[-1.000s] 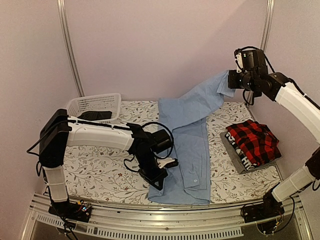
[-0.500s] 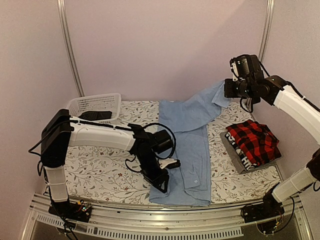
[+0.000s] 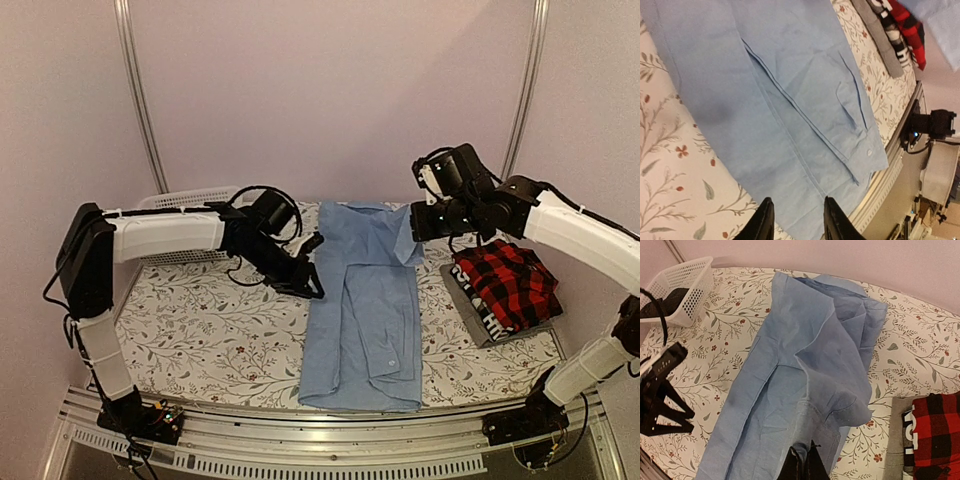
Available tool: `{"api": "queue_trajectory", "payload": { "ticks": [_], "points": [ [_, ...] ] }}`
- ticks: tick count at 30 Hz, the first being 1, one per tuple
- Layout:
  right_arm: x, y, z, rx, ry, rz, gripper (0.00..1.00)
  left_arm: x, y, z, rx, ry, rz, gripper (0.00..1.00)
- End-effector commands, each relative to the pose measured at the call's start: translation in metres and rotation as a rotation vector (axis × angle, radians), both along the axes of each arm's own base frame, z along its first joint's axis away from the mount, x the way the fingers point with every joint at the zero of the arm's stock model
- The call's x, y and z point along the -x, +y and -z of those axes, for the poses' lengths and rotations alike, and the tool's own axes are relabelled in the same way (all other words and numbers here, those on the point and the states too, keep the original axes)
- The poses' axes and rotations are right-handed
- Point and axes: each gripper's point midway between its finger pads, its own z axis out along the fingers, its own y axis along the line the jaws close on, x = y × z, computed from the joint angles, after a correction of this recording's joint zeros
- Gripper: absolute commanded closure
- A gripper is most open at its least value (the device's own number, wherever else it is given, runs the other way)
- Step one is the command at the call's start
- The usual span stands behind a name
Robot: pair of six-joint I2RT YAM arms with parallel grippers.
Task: Fold and stack the long sleeve shirts
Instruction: Fold the 1/3-folded shirt at the center of the board.
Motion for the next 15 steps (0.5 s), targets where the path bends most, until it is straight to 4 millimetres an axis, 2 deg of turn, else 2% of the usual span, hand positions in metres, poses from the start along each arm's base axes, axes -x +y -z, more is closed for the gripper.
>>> {"api": "queue_trajectory", "payload": {
  "ticks": [1, 3, 6, 10, 15],
  "points": [
    [0.014, 0.046, 0.037, -0.079, 0.121, -0.124, 1.00, -0.082, 0.004, -0.016, 0.085, -0.116, -0.191, 0.67],
    [0.020, 0.059, 0.047, -0.102, 0.153, -0.159, 1.00, -0.113, 0.003, -0.020, 0.117, -0.154, -0.226, 0.67],
    [0.023, 0.068, 0.059, -0.102, 0.190, -0.171, 1.00, -0.157, -0.008, -0.028, 0.150, -0.250, -0.257, 0.68],
    [0.024, 0.068, 0.062, -0.106, 0.208, -0.160, 1.00, -0.217, -0.010, -0.009, 0.136, -0.316, -0.348, 0.73],
    [0.033, 0.051, 0.045, -0.096, 0.192, -0.103, 1.00, -0.280, -0.009, 0.022, 0.129, -0.357, -0.430, 0.77]
  ]
}}
